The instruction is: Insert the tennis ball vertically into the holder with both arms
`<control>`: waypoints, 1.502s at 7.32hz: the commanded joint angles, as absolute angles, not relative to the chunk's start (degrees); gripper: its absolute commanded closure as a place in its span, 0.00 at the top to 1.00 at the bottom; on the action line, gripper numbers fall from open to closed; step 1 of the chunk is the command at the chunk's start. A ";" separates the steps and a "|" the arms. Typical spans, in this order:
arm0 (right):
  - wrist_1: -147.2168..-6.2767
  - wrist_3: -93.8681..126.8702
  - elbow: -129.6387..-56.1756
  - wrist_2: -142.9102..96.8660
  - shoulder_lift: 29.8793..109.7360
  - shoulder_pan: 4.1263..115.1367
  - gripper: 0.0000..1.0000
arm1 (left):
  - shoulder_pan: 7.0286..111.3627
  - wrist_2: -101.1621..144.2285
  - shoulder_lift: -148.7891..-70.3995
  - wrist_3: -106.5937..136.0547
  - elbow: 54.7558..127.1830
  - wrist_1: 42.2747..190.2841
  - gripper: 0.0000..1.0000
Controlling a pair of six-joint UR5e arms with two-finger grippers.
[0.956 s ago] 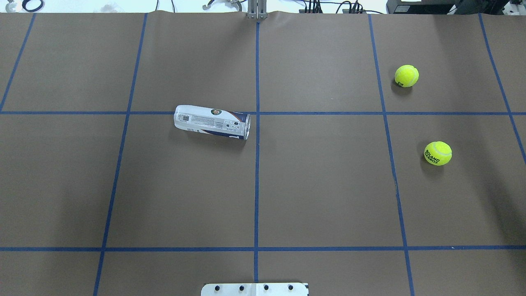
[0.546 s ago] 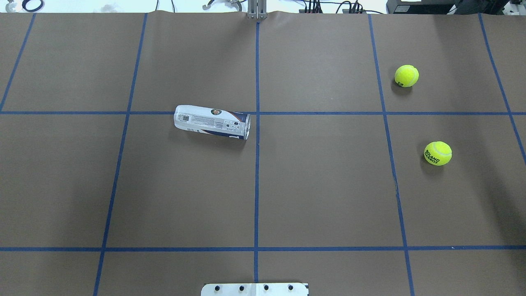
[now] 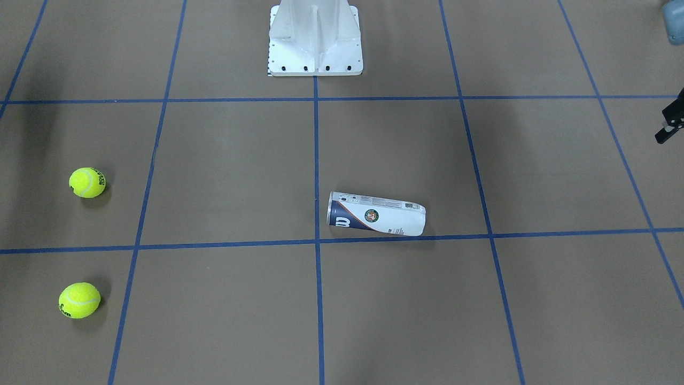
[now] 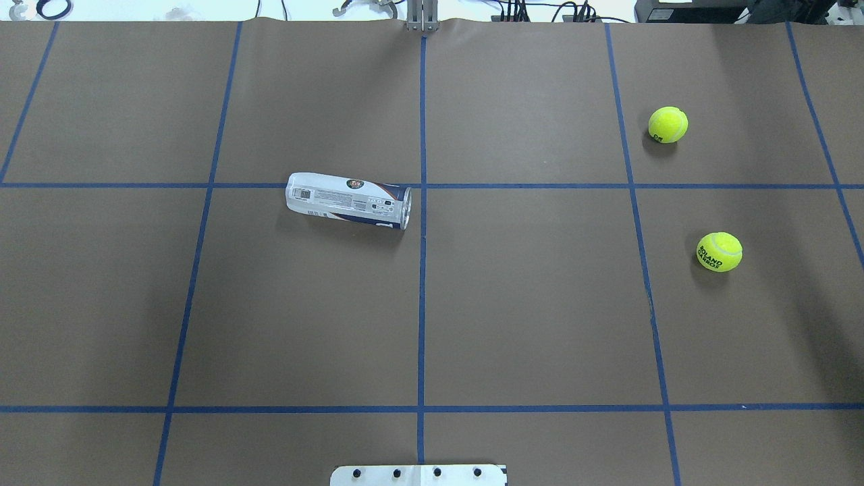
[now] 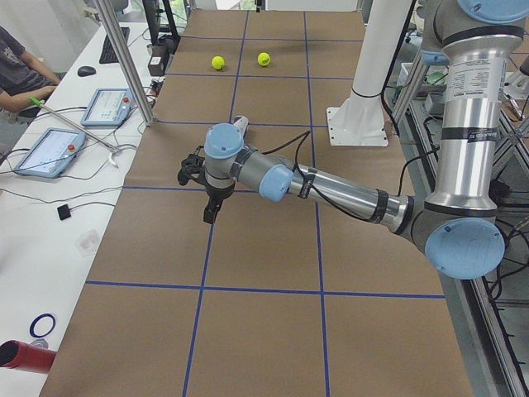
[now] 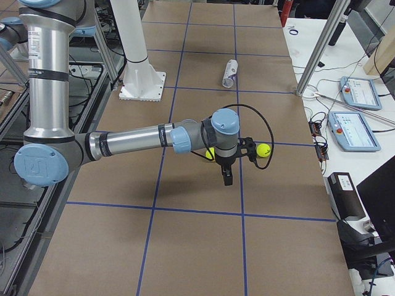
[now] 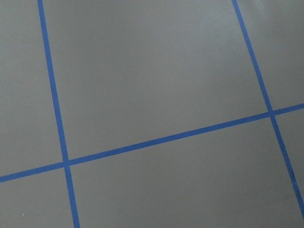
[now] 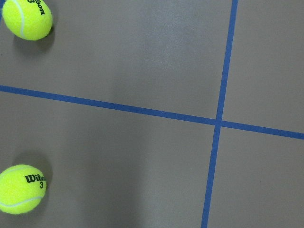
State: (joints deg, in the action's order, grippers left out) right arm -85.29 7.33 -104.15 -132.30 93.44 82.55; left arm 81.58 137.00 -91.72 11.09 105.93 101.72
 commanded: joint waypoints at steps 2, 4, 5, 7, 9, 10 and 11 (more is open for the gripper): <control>-85.25 7.38 -104.24 -132.54 93.43 82.53 0.99 | 79.98 137.02 -95.00 12.21 106.08 103.09 0.99; -85.25 7.38 -104.24 -132.54 93.43 82.53 0.99 | 78.41 137.29 -95.36 12.57 106.26 103.10 0.99; -85.25 7.38 -105.11 -132.54 93.43 82.62 0.99 | 76.48 137.20 -97.01 12.13 106.69 103.18 0.99; -85.25 7.21 -105.38 -132.54 93.43 82.53 0.99 | 69.73 136.67 -101.76 11.52 106.70 103.44 0.98; -85.25 7.38 -104.94 -132.63 93.34 82.53 0.99 | 61.48 130.83 -108.51 10.90 106.61 103.97 0.98; -85.34 7.38 -104.85 -132.63 93.43 82.53 0.99 | 55.35 126.95 -111.50 9.51 106.52 103.97 0.98; -85.43 7.38 -104.42 -132.54 93.43 82.53 0.99 | 49.72 121.95 -114.14 6.62 106.35 103.89 0.98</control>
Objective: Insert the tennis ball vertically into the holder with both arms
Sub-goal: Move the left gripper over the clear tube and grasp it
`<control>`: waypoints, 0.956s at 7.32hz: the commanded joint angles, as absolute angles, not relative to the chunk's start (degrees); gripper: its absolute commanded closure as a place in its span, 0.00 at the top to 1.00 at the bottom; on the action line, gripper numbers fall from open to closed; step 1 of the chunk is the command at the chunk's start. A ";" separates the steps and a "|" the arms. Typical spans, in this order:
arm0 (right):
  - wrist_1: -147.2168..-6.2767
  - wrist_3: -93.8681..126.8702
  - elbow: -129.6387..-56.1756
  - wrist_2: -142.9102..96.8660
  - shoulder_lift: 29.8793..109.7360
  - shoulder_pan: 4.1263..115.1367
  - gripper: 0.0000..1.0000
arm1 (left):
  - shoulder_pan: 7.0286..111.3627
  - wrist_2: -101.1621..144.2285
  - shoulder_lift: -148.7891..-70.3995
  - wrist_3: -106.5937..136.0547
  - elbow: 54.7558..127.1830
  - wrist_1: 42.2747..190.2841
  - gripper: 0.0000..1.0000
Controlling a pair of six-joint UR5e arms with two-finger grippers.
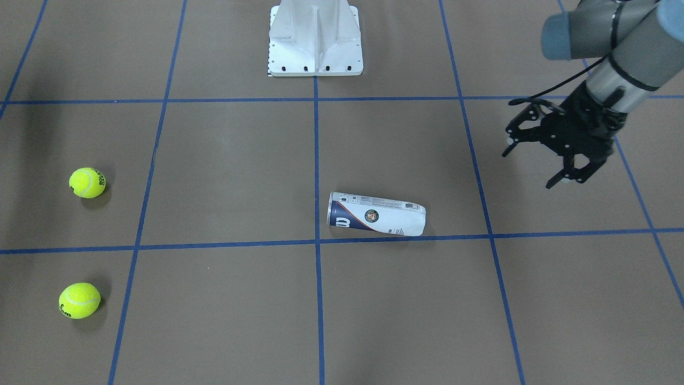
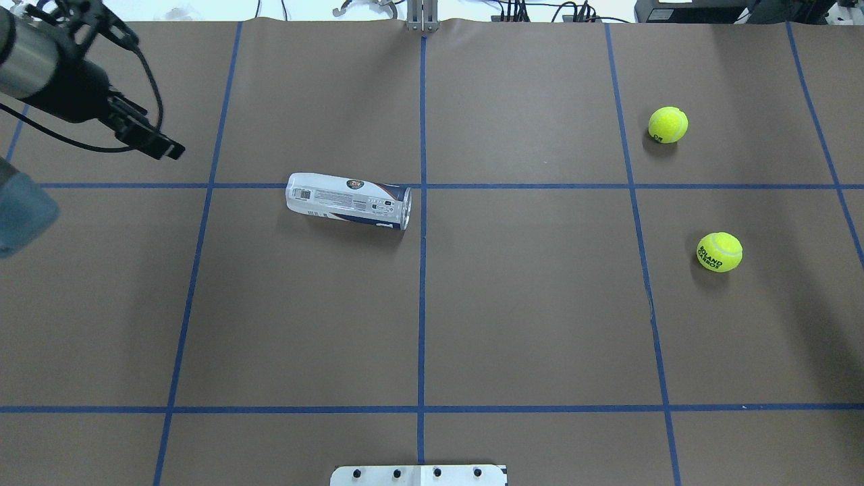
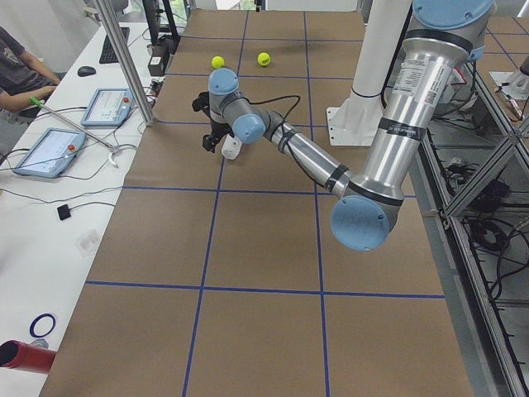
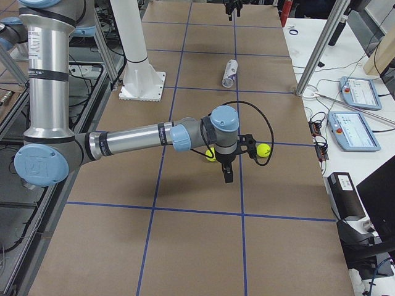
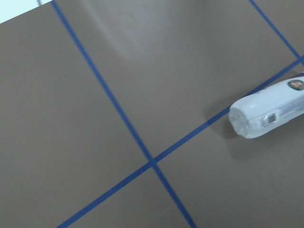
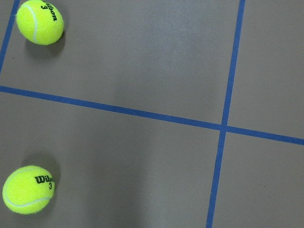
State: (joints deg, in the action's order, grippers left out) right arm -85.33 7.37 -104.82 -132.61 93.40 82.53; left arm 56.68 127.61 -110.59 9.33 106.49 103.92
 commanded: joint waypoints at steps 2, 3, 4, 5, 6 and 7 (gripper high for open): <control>-85.34 7.29 -104.07 -132.45 93.43 82.44 1.00 | 42.49 114.28 -118.19 3.18 106.00 103.97 0.98; -85.25 7.21 -103.54 -132.54 93.34 82.44 1.00 | 40.45 113.21 -122.74 -0.06 103.47 103.54 0.99; -85.17 7.21 -103.71 -132.97 93.34 82.44 1.00 | 39.47 113.12 -126.52 -3.22 99.53 103.54 0.98; -85.08 7.21 -103.71 -133.07 93.34 82.35 1.00 | 38.51 111.64 -130.22 -6.82 94.18 103.45 0.98; -85.17 7.29 -103.71 -133.24 93.34 82.35 1.00 | 36.58 106.40 -132.43 -11.90 91.43 103.36 0.98; -85.17 7.29 -103.62 -133.59 93.25 82.18 1.00 | 35.69 105.39 -134.10 -13.78 87.93 103.19 0.98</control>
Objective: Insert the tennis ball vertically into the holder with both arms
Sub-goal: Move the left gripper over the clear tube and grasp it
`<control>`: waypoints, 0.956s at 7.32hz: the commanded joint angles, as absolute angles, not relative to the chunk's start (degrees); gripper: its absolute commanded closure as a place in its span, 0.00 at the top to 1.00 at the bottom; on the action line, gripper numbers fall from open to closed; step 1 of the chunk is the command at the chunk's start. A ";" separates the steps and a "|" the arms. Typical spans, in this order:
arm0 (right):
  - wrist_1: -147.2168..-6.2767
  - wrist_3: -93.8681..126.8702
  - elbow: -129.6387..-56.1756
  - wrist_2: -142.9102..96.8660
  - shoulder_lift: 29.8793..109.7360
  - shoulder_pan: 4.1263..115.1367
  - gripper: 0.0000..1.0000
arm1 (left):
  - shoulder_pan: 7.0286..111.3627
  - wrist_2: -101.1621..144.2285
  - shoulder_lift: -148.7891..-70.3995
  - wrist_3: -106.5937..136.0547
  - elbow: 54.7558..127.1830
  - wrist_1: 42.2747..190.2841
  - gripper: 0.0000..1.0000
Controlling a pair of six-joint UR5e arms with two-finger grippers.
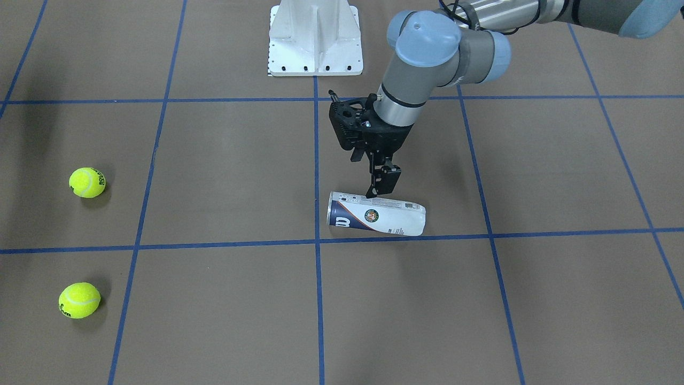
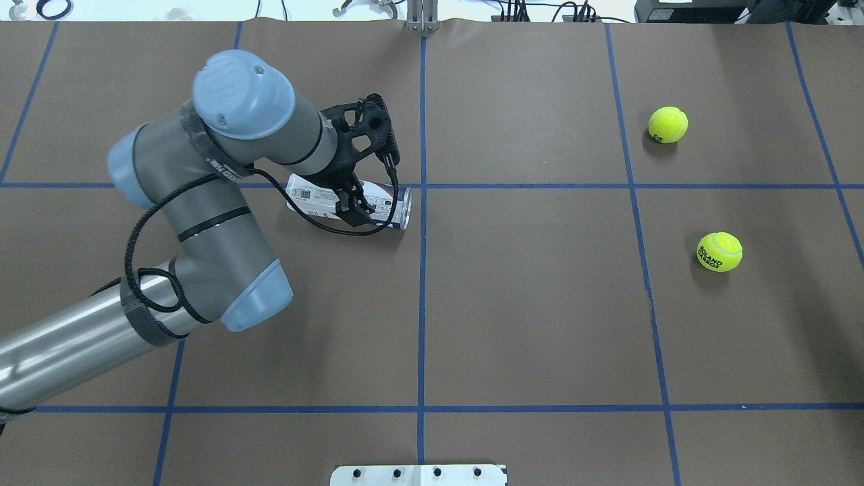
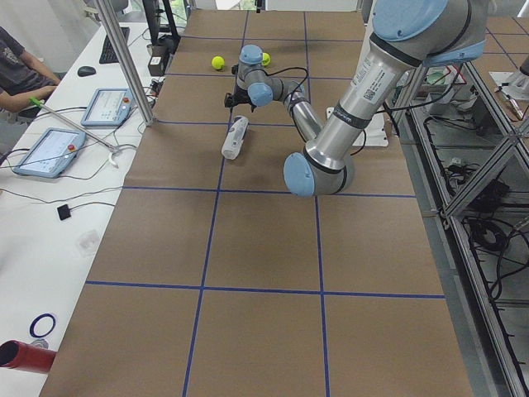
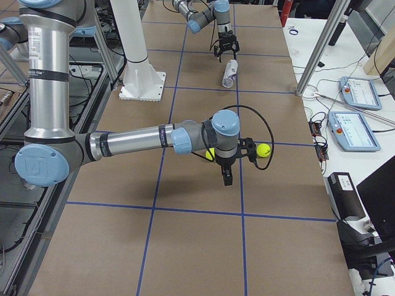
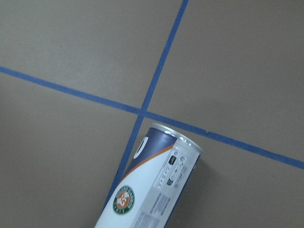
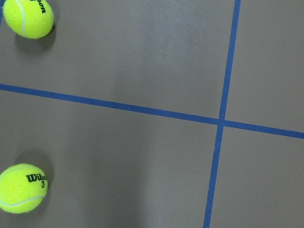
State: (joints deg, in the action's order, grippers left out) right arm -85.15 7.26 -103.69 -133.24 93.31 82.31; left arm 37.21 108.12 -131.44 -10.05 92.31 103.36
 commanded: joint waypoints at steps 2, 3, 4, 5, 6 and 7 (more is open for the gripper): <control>-85.25 7.47 -103.54 -135.00 93.34 82.18 1.00 | 34.02 102.24 -135.08 -14.15 87.10 103.27 0.97; -85.25 7.47 -103.54 -135.09 93.34 82.18 1.00 | 33.23 100.65 -136.48 -16.67 85.10 103.27 0.97; -85.34 7.47 -103.10 -135.09 93.43 82.18 1.00 | 31.92 97.94 -138.84 -16.87 82.03 103.27 0.97; -85.25 7.47 -102.14 -135.00 93.34 82.18 1.00 | 31.21 95.65 -140.61 -17.05 80.09 103.27 0.97; -85.25 7.47 -101.95 -135.00 93.25 82.18 1.00 | 31.11 95.36 -140.28 -19.57 80.07 103.10 0.97; -85.25 7.56 -101.78 -135.00 93.25 82.18 1.00 | 30.68 93.36 -139.93 -21.08 80.16 103.01 0.96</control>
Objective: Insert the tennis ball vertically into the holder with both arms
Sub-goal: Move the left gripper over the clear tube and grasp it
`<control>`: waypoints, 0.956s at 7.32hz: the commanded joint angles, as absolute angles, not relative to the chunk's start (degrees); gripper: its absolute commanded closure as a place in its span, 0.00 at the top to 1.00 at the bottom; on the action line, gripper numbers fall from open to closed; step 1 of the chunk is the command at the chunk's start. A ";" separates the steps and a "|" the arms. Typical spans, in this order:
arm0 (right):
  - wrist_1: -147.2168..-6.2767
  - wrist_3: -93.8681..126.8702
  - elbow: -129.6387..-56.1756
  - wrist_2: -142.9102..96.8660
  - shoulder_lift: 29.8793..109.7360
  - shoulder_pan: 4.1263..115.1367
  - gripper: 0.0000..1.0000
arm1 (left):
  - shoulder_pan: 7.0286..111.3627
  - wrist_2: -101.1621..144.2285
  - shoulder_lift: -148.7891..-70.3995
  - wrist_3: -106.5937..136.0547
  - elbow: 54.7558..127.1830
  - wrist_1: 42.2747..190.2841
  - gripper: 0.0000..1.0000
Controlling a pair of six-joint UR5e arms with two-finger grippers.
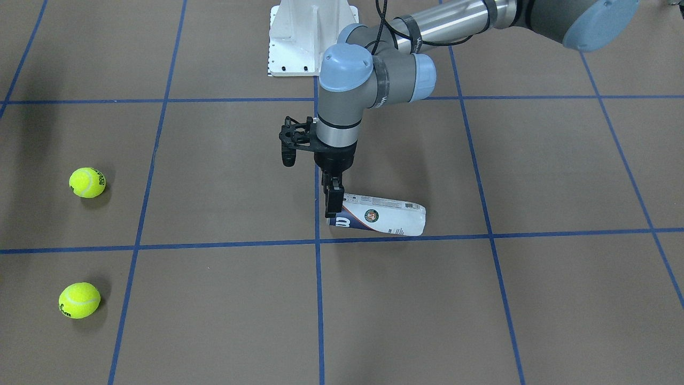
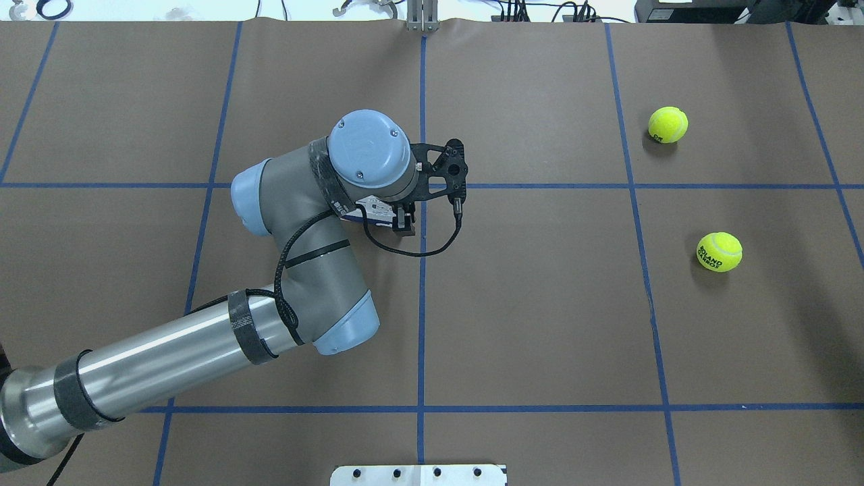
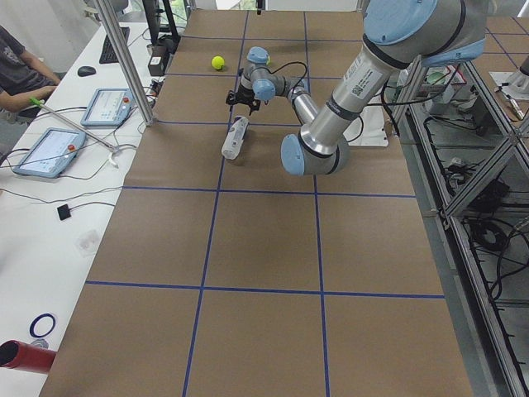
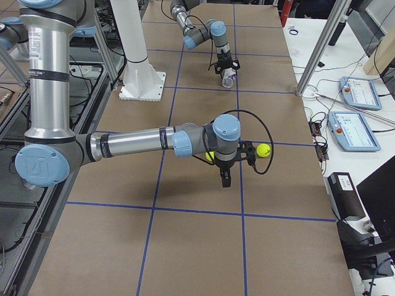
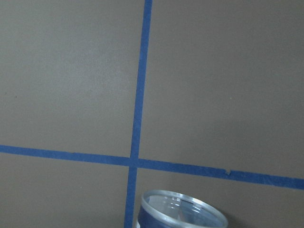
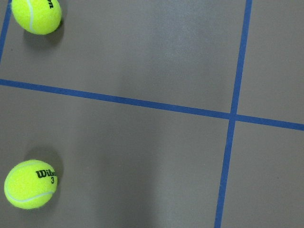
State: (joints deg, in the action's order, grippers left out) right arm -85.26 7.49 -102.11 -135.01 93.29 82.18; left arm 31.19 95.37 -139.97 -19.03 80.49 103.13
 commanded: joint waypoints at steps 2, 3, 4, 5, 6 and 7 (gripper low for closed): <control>-85.25 7.47 -100.64 -135.35 92.81 82.18 1.00 | 28.66 91.68 -139.92 -21.09 78.76 102.39 0.95; -85.25 7.47 -100.63 -135.61 92.81 82.18 1.00 | 28.39 91.32 -139.92 -21.09 77.18 102.48 0.95; -85.25 7.47 -100.55 -135.88 92.81 82.18 1.00 | 28.39 91.32 -139.92 -21.09 77.08 102.48 0.95; -85.25 7.47 -100.55 -135.88 92.81 82.18 1.00 | 28.30 91.32 -139.92 -21.09 76.82 102.65 0.95; -85.25 7.47 -100.55 -135.88 92.81 82.18 1.00 | 28.30 91.32 -140.01 -21.18 76.47 102.83 0.95; -85.25 7.47 -100.55 -135.88 92.81 82.18 1.00 | 28.21 91.14 -140.01 -21.27 76.12 102.92 0.95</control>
State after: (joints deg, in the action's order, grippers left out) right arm -85.25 7.47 -100.56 -135.86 92.82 82.18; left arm 28.30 91.29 -139.97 -21.17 76.58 102.77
